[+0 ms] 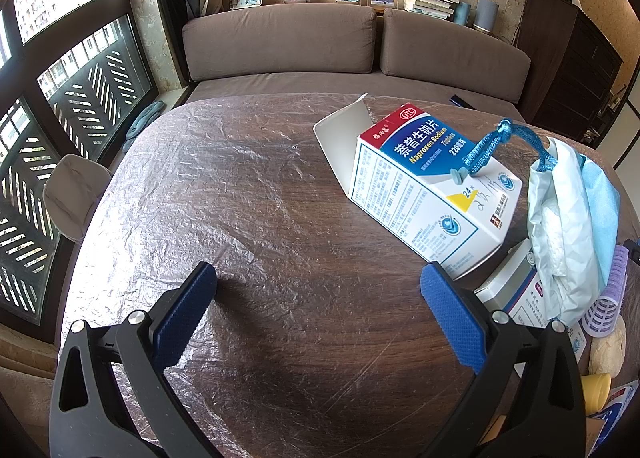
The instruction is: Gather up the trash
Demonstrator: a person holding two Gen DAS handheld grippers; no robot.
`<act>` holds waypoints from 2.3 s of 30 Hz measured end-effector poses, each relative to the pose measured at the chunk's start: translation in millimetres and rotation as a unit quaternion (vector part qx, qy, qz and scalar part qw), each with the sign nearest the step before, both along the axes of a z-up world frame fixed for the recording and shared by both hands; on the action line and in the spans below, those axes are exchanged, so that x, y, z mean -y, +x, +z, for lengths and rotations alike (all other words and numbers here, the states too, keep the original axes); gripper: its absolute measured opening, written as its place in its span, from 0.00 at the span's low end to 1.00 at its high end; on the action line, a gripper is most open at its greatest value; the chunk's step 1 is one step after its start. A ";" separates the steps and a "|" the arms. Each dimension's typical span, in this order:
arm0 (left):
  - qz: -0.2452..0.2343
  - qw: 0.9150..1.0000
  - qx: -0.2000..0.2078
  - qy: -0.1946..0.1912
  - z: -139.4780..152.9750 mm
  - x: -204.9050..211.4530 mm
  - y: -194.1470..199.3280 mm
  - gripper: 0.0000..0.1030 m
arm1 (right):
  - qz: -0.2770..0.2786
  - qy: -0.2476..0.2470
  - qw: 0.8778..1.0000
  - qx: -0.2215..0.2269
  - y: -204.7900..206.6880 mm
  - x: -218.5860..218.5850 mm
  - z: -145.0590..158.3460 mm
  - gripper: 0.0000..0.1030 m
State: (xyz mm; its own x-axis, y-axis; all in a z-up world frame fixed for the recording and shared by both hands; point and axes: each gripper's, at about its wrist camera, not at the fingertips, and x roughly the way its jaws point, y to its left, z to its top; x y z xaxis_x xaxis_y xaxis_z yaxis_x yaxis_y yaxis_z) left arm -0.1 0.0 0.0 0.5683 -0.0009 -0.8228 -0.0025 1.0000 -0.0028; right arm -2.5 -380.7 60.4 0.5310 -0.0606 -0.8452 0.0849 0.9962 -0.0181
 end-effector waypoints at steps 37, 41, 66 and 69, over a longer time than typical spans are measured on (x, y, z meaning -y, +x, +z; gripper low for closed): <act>0.000 1.000 0.000 0.000 0.0 0.2 0.0 0.99 | -0.001 0.000 1.000 0.000 1.1 -0.5 -0.3 0.96; 0.000 1.000 0.000 0.000 0.0 -0.1 0.1 0.99 | -0.001 0.000 1.000 0.000 1.2 -0.3 -0.2 0.96; -0.031 0.990 0.034 -0.134 62.2 -21.2 -10.5 0.99 | 0.097 0.089 0.990 0.058 -3.2 -58.5 86.9 0.96; -0.036 0.983 -0.013 -0.181 61.9 -10.6 20.4 0.99 | 0.134 0.117 0.983 0.045 13.6 -97.5 95.1 0.96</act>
